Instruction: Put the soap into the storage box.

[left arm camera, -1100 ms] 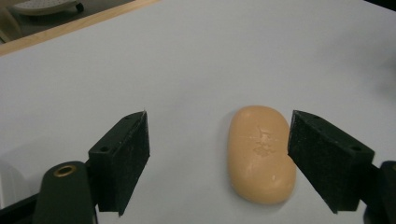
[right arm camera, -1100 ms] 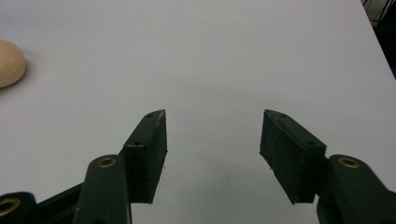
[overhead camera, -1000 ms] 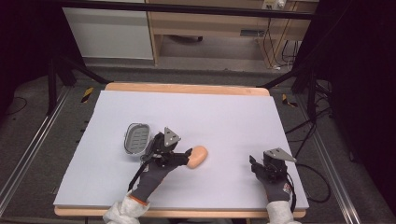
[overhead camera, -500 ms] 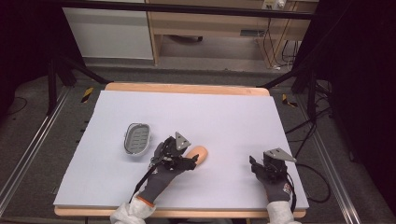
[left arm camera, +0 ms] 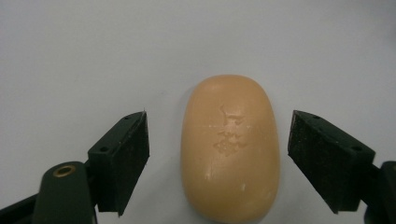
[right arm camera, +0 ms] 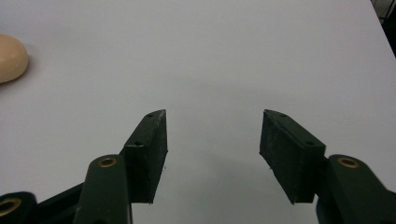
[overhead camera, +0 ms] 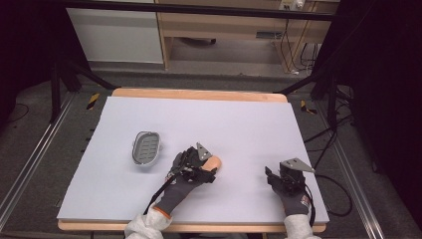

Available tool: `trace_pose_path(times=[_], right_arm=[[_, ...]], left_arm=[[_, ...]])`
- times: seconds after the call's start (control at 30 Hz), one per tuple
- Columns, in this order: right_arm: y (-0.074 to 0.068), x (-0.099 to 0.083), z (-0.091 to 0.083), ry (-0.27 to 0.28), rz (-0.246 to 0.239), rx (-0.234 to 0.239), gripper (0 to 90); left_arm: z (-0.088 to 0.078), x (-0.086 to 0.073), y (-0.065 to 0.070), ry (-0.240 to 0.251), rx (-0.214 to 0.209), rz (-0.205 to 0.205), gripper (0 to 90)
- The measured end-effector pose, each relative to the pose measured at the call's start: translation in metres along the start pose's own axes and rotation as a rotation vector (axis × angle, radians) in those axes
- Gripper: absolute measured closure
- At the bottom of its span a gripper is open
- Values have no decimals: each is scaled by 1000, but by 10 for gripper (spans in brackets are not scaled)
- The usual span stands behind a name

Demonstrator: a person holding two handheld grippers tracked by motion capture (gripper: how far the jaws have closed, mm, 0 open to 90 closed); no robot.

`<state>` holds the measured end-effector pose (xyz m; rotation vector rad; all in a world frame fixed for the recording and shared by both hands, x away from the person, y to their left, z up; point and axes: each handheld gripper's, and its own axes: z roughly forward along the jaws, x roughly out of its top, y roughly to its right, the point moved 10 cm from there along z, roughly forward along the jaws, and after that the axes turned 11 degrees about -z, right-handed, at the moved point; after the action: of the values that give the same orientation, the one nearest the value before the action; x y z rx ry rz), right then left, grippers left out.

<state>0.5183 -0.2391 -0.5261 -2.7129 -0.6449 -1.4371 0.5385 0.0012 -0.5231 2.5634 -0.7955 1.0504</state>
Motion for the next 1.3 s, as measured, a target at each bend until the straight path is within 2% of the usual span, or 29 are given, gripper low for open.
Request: trace_pose_path(times=[0.17,0.53,0.9,1.3], right_arm=[[0,0,0,-2,1,3,415],[-1,0,0,-4,2,10,422],[-2,0,0,-3,3,16,432],[-2,-1,1,-5,5,19,435]], left_arm=[[8,-2,2,-28,-3,9,198],[22,-6,2,-57,-13,-11,227],[28,-9,5,-75,-38,-22,310],[28,-9,4,-85,-54,-35,315]])
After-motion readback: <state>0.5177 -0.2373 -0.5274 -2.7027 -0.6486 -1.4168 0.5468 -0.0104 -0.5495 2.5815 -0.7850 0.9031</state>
